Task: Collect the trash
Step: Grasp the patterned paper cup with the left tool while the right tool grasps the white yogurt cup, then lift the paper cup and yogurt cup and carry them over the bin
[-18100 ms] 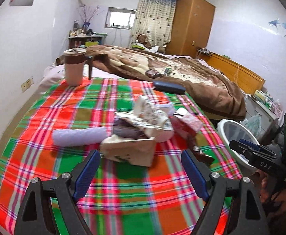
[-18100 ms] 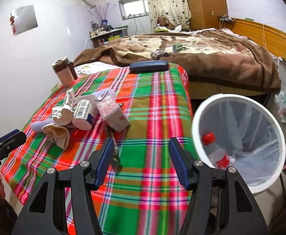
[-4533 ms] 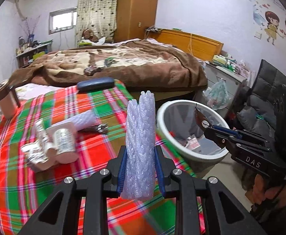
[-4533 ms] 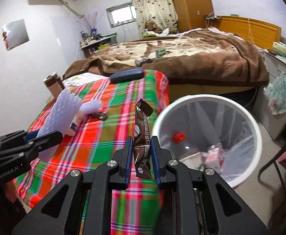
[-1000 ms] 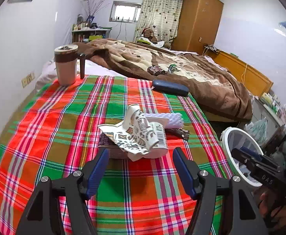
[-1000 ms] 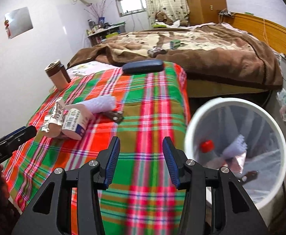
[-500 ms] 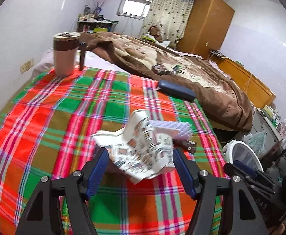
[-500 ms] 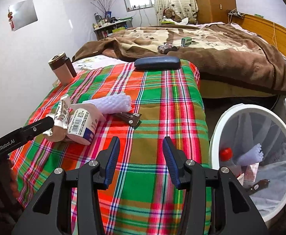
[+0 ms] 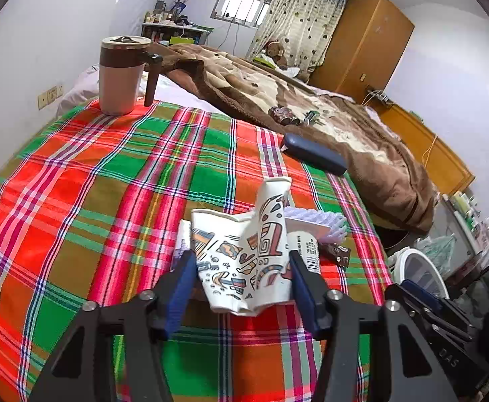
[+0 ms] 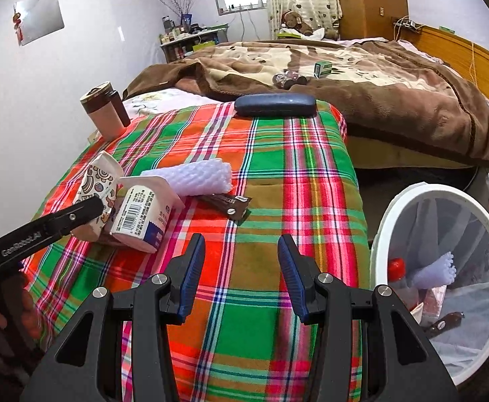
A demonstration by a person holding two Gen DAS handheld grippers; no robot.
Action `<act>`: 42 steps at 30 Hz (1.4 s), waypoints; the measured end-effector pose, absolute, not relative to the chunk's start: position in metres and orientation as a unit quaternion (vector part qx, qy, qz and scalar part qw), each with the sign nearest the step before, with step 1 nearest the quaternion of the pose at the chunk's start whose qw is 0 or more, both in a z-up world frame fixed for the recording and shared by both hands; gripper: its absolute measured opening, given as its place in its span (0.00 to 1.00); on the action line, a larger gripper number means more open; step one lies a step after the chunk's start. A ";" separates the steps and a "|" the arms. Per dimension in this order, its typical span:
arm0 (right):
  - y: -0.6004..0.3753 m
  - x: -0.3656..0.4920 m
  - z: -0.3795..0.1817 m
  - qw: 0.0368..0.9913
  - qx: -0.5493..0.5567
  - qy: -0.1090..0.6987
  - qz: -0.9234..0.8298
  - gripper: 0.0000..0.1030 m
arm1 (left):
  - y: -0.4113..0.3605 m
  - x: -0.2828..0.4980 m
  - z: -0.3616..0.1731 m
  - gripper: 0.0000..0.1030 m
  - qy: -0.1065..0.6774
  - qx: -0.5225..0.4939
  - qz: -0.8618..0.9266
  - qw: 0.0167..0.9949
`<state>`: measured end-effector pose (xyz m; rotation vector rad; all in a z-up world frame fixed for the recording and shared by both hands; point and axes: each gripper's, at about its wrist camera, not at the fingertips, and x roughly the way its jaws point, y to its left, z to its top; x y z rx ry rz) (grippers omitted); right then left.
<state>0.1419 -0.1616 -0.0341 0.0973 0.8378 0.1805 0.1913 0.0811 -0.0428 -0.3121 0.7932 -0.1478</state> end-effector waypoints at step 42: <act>-0.084 0.194 -0.060 0.875 0.100 0.454 0.138 0.58 | 0.148 0.145 -0.051 0.48 0.354 -0.166 -0.055 0.919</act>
